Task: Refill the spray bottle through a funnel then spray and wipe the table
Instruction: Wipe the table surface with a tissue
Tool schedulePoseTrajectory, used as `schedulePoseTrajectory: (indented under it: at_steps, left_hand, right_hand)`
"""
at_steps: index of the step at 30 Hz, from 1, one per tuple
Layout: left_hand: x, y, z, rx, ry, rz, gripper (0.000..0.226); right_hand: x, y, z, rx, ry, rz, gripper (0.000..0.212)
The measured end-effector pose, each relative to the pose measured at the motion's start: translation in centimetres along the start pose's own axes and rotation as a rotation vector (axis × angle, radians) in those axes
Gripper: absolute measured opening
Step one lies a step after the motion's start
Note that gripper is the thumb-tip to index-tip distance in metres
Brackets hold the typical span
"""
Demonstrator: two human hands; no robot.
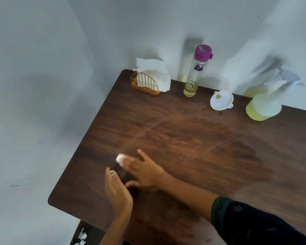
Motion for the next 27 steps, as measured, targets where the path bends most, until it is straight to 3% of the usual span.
schedulePoseTrajectory:
  at_steps: [1,6,9,11,13,16,19,21,23,25,27]
  left_hand:
    - [0.2,0.1,-0.1,-0.001,-0.021,-0.014,0.046]
    - [0.7,1.1,-0.8,0.087,-0.122,-0.042,0.051]
    - [0.5,2.1,-1.0,0.126,-0.158,-0.061,0.057]
    - [0.5,2.8,-1.1,0.143,-0.179,-0.069,0.058]
    - [0.5,3.3,-1.0,0.141,-0.15,-0.078,0.06]
    - [0.5,3.7,-0.8,0.15,-0.105,-0.07,0.08]
    - [0.8,4.0,-0.7,0.168,-0.094,-0.052,0.086]
    - [0.9,4.3,-0.6,0.174,-0.099,-0.052,0.085]
    - [1.1,4.9,-0.6,0.195,-0.127,-0.045,0.077]
    - [1.2,5.5,-0.5,0.23,-0.161,-0.03,0.073]
    - [1.4,6.3,-0.4,0.256,-0.185,-0.03,0.069]
  right_hand:
    - [-2.7,0.5,0.8,-0.06,-0.063,-0.102,0.078]
    - [-18.9,9.5,1.7,-0.05,-0.258,-0.859,0.074]
    - [-19.8,11.2,1.0,0.037,-0.258,-0.978,0.078]
    - [-15.4,9.0,1.1,-0.01,-0.267,-0.844,0.08]
    - [-7.6,6.9,0.5,-0.034,-0.263,-0.529,0.082]
    - [5.4,7.0,-2.4,0.013,-0.061,0.003,0.08]
    - [6.9,8.0,-3.0,0.061,-0.015,0.166,0.079]
    - [1.4,8.1,-1.1,-0.025,-0.084,0.023,0.081]
    - [-7.3,9.7,0.2,-0.069,-0.178,-0.327,0.084]
    - [-15.8,13.9,1.0,-0.099,-0.24,-0.757,0.075]
    - [-20.6,17.9,0.5,0.001,-0.291,-1.032,0.073]
Point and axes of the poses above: each hand's wrist, its own y-axis away from the middle knuckle, its own z-axis out of the back of the hand, x = y × z, the point moved 5 cm from there along -y, towards the middle knuckle, and after that the axes turned 4 degrees about y, right-handed, at the moved point
